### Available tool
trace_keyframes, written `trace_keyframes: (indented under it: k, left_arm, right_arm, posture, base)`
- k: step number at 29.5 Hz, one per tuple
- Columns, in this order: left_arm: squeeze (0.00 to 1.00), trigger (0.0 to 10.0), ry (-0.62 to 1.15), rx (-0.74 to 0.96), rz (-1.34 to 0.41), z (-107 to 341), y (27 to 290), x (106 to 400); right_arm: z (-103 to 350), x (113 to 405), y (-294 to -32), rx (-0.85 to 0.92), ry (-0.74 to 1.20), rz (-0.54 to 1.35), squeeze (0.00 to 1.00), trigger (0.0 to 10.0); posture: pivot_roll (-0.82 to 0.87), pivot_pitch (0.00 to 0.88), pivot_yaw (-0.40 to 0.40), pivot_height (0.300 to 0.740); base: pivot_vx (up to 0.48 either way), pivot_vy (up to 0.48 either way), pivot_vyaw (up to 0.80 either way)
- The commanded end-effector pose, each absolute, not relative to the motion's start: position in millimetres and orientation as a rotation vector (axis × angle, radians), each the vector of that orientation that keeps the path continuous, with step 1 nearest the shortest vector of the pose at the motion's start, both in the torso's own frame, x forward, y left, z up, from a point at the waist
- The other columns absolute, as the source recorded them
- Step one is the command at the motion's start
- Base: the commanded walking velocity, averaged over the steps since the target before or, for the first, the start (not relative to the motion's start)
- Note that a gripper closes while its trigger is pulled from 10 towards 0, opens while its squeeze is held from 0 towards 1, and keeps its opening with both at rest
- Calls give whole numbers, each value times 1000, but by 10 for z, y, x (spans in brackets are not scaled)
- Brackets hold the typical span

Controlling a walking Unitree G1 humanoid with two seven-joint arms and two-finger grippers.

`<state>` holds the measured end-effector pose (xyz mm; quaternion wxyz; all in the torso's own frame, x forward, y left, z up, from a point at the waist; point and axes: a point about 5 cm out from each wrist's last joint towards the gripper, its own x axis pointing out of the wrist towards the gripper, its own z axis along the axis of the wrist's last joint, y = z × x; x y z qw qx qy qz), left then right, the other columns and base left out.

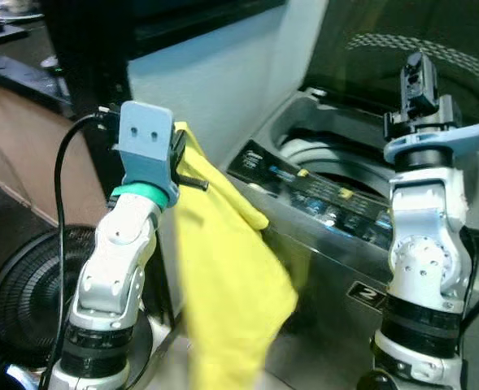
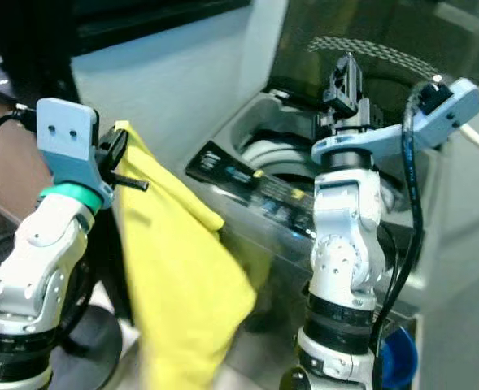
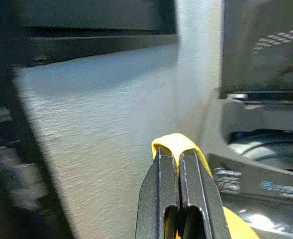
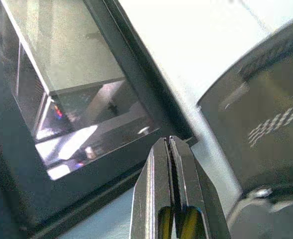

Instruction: Clothes washing

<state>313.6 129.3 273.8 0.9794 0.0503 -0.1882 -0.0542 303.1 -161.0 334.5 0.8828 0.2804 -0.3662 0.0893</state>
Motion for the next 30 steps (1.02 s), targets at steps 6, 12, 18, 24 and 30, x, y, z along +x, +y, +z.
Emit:
trace_keyframes:
  k: [6, 12, 18, 24, 30]
  left_arm:
    - [0, 10000, -390, 103, -122, 2741, 1260, 3122]
    - [0, 10000, -387, 114, -125, 2721, 1253, 3120]
    - [0, 10000, -430, 177, -121, 2754, 1264, 3104]
    - [0, 10000, -556, 266, -9, 2966, 1449, 3111]
    - [0, 10000, -688, 344, 198, 3229, 1705, 3065]
  right_arm:
    - [3285, 3036, -1559, 463, -748, 172, 0, 10000]
    - [3234, 3054, -1499, 425, -729, 191, 0, 10000]
    - [3176, 3062, -1414, 311, -714, 212, 0, 10000]
    - [3037, 3083, -1226, 19, -677, 311, 0, 10000]
    - [2645, 3121, -976, -305, -508, 558, 0, 10000]
  posture:
    - [118, 0, 15, 740]
    - [119, 0, 12, 740]
    - [115, 0, 11, 740]
    - [119, 0, 5, 740]
    - [124, 0, -10, 740]
  base:
    - [0, 0, -800]
    - [0, 0, -800]
    - [0, 0, -800]
    - [0, 0, -800]
    - [0, 0, -800]
